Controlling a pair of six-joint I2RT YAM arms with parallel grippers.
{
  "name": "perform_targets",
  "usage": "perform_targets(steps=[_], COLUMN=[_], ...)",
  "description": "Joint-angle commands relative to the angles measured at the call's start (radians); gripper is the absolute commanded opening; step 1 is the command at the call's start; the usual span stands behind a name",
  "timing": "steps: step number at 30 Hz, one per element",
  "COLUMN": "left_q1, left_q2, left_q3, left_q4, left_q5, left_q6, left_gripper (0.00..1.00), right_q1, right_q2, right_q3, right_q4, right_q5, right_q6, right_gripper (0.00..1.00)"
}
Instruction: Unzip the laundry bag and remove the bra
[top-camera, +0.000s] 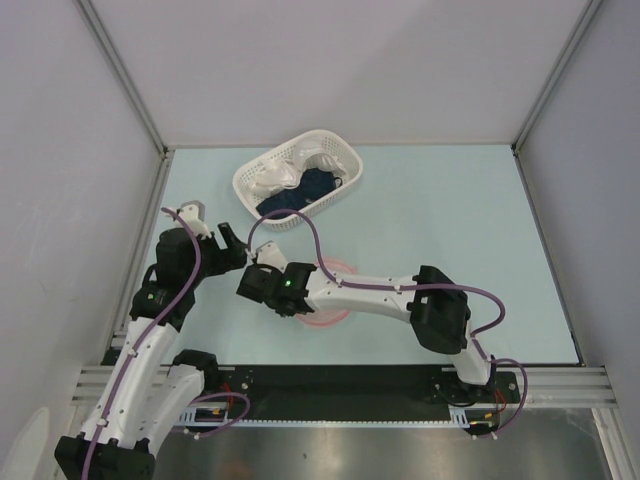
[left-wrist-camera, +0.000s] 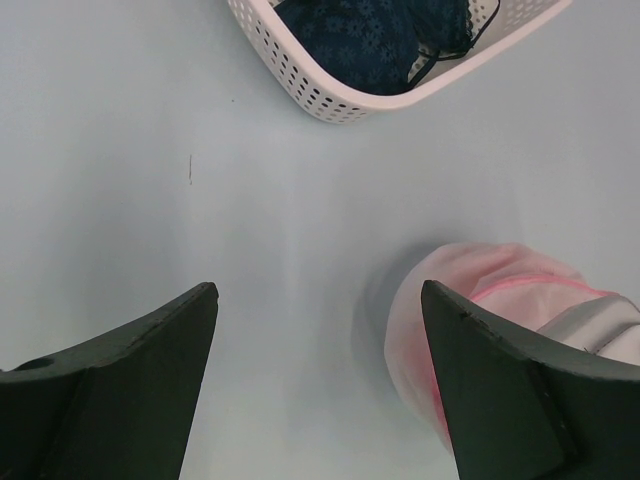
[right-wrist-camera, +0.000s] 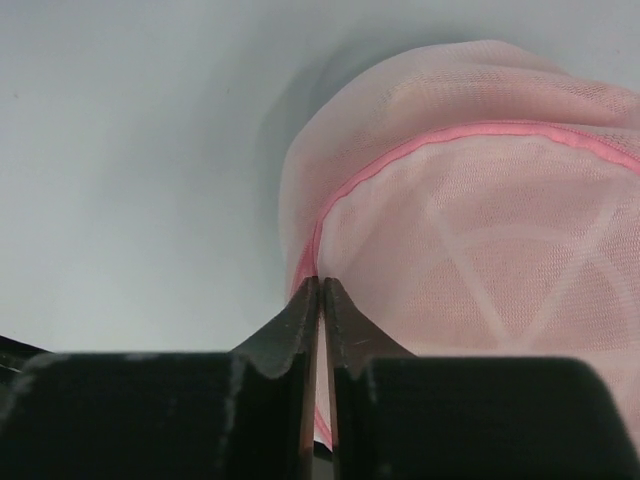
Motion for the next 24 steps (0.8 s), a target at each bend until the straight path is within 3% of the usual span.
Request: perform_targets(steps=[1,4,24], left_q1=[0.015,0.017,0.024], left_q2=[-0.016,-0.013,-0.026], left_q3=[-0.003,-0.003,-0.026], left_q4=[0.015,0.02,0.06], left_q5=[0.025,0.031,0.125], left_q6=[0.012,0.014,0.026], left_gripper=[0.88,0.88,0.84], right_q1=[0.0,-0.011,-0.181], right_q2=[-0.041,-0.074,-0.518], right_q3=[0.031,0.012,-0.377], right_q4=[0.007,0.038,0.346], right_q5=[0.002,-0.033,-0.235], right_q6=[0.019,0.023,0.092], right_gripper=[0.05,0.0,0.0])
